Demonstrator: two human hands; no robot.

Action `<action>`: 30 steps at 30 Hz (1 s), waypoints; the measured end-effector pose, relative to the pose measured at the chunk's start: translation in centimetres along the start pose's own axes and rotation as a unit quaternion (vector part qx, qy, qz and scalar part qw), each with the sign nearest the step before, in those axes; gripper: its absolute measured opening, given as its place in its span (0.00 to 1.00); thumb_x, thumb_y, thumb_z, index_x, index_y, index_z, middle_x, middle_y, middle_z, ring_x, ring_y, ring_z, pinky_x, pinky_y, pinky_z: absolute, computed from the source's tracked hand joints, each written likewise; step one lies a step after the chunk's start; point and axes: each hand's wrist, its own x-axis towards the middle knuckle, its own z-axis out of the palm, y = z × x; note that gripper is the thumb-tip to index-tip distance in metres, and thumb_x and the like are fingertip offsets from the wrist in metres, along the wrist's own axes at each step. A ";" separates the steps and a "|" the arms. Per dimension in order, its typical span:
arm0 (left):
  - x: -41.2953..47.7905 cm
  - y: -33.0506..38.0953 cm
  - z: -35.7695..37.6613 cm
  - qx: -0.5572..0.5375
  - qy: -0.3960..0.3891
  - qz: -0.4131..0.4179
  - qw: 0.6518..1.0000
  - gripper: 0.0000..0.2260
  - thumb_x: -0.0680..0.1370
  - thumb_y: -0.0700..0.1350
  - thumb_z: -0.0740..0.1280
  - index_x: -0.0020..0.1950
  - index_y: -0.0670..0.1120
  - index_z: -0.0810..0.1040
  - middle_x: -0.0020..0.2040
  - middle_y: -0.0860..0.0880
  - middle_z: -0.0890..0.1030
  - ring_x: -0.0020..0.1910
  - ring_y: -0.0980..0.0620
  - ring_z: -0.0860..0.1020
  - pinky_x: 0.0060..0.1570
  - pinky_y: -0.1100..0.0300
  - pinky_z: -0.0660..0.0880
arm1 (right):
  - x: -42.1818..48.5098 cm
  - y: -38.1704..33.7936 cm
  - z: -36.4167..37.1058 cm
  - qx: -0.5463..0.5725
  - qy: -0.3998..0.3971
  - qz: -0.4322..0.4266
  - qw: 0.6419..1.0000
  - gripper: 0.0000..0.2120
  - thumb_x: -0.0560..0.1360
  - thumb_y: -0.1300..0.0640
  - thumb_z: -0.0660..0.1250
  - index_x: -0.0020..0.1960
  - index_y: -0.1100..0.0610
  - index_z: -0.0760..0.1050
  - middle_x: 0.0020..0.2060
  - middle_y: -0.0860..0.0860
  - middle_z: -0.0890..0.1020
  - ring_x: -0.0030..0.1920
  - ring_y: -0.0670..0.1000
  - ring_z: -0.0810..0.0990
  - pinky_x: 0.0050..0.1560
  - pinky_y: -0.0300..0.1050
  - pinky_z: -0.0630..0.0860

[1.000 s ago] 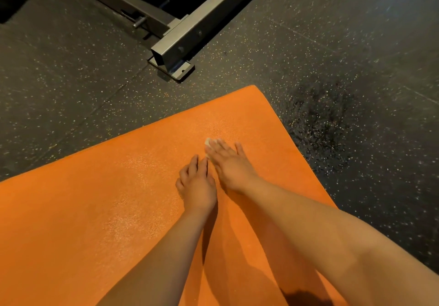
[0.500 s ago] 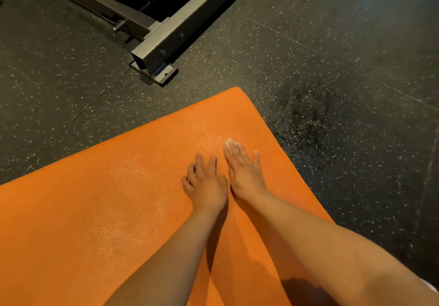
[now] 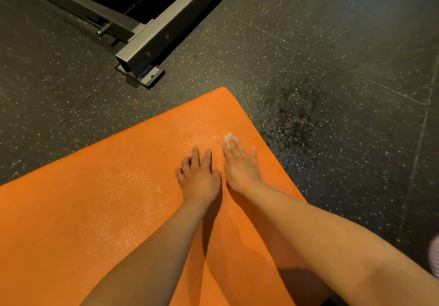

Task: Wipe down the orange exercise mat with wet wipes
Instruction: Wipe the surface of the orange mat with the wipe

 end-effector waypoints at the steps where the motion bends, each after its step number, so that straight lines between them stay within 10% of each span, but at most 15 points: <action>1: 0.2 0.1 0.0 0.003 0.001 -0.005 1.000 0.27 0.82 0.59 0.55 0.81 0.60 0.53 0.83 0.52 0.45 0.78 0.42 0.51 0.74 0.41 0.51 | 0.3 0.0 0.0 -0.008 -0.009 -0.028 1.000 0.31 0.85 0.57 0.51 0.83 0.49 0.40 0.82 0.47 0.40 0.81 0.48 0.37 0.78 0.64 0.38; 9: 1.3 -1.2 -0.4 0.009 0.026 -0.020 0.999 0.26 0.82 0.60 0.54 0.80 0.61 0.54 0.83 0.51 0.48 0.76 0.42 0.53 0.71 0.43 0.53 | 4.4 1.4 -1.7 0.047 0.037 0.166 0.984 0.32 0.83 0.61 0.51 0.83 0.52 0.40 0.82 0.49 0.40 0.81 0.50 0.38 0.78 0.65 0.42; 16: 1.9 -1.7 -0.7 -0.022 0.038 -0.038 0.998 0.26 0.82 0.61 0.55 0.80 0.62 0.56 0.83 0.49 0.48 0.77 0.42 0.53 0.72 0.43 0.52 | 4.9 -3.3 -0.6 -0.001 -0.047 -0.085 0.995 0.34 0.82 0.59 0.54 0.83 0.49 0.41 0.82 0.47 0.38 0.81 0.48 0.36 0.77 0.67 0.37; 23: 2.4 -4.8 -2.0 -0.030 0.065 -0.035 0.997 0.26 0.82 0.58 0.58 0.80 0.57 0.60 0.82 0.52 0.55 0.74 0.43 0.57 0.71 0.44 0.55 | 5.8 -2.2 -1.4 0.020 0.016 0.065 0.998 0.39 0.78 0.65 0.54 0.83 0.50 0.40 0.82 0.47 0.39 0.81 0.48 0.37 0.78 0.62 0.38; 30: 2.5 -6.8 -1.8 -0.079 0.052 -0.095 0.991 0.32 0.81 0.62 0.58 0.82 0.55 0.52 0.83 0.53 0.46 0.78 0.44 0.51 0.75 0.43 0.48 | 5.6 -7.9 0.8 -0.024 -0.083 -0.187 0.979 0.38 0.81 0.58 0.60 0.83 0.49 0.42 0.82 0.46 0.39 0.81 0.47 0.37 0.77 0.66 0.34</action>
